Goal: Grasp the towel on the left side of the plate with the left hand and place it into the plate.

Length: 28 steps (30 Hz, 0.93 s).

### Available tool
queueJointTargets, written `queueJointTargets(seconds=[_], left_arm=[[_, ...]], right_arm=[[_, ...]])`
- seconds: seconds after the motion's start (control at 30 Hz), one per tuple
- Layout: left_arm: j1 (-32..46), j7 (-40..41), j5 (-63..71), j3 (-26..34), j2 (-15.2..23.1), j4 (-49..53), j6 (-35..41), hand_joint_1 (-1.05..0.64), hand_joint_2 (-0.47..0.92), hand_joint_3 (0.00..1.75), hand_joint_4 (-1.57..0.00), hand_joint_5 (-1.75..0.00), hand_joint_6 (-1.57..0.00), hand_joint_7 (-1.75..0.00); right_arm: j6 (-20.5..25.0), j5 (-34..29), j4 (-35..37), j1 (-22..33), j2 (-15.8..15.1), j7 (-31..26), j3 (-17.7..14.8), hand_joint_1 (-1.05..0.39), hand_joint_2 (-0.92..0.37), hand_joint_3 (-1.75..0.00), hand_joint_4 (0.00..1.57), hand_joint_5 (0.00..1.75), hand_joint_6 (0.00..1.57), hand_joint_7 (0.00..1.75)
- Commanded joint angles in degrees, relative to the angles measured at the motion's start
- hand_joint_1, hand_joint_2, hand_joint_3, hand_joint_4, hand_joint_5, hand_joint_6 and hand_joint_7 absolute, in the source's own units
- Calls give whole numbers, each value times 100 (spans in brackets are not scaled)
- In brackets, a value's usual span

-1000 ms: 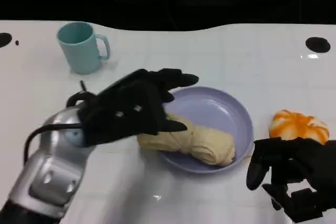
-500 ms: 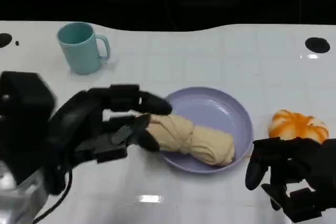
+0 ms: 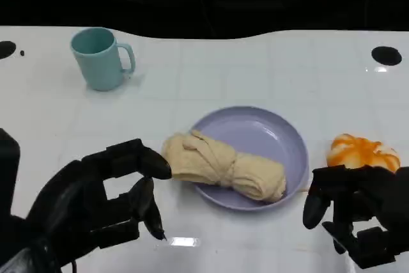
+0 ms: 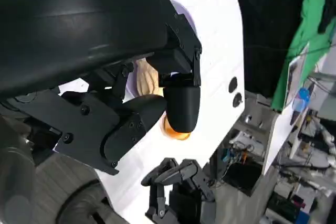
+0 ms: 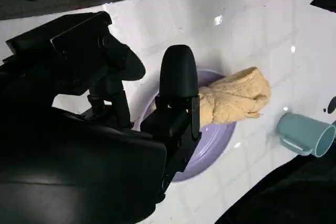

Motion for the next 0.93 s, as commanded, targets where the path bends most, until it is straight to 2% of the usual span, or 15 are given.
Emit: queueJointTargets(seconds=[0.03, 0.5, 0.93], left_arm=[[-46, 225, -60, -18, 69, 239, 34, -16, 62, 118, -80, -175, -64, -175], [52, 96, 82, -534, 563, 700, -717, -18, 58, 122, -83, -175, -67, -175], [24, 285, 11, -642, 632, 632, -717, -16, 56, 126, -82, -175, -69, -174]], right_arm=[[-117, 28, 39, 54, -124, 67, -102, 3, -60, -104, 70, 167, 68, 143], [-367, 35, 164, 156, -143, 88, -162, 5, -61, -102, 70, 166, 68, 142], [-354, 32, 188, 118, -147, 106, -180, 5, -61, -102, 70, 167, 67, 143]])
